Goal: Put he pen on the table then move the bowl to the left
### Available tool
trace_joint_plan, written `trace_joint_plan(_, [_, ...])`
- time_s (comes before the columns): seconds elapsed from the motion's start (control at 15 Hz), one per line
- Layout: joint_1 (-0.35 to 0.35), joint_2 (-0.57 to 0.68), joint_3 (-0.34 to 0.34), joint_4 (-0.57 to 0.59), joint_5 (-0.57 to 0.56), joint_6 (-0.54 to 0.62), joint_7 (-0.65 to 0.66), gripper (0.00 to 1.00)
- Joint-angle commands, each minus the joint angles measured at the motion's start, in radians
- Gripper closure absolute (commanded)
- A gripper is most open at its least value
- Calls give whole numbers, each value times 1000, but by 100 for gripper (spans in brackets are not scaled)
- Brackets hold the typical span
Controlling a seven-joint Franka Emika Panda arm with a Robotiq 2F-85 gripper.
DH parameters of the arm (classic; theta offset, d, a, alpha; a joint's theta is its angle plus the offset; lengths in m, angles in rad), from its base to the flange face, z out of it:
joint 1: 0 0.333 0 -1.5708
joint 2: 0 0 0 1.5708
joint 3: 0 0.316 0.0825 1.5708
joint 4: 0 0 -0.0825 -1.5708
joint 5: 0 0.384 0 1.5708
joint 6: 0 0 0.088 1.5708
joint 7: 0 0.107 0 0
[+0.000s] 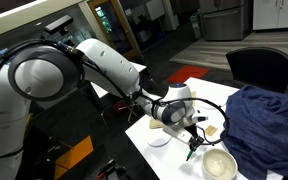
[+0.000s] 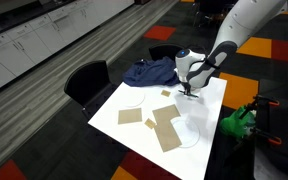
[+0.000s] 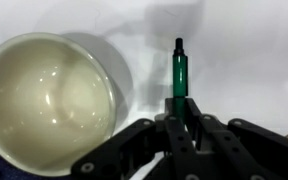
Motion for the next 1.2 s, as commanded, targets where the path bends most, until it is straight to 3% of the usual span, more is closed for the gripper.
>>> trace_joint_plan(0.0, [11, 50, -8, 55, -18, -17, 9, 86])
trace_joint_plan(0.07, [16, 56, -13, 59, -20, -16, 14, 61])
trace_joint_plan(0.2, [29, 60, -23, 59, -24, -9, 27, 56])
trace_joint_plan(0.67, [61, -31, -45, -10, -28, 18, 48, 4])
trace_joint_plan(0.93, [88, -107, -63, -53, -25, 22, 118, 0])
trace_joint_plan(1.13, [154, -166, -136, -108, -51, 80, 258, 0])
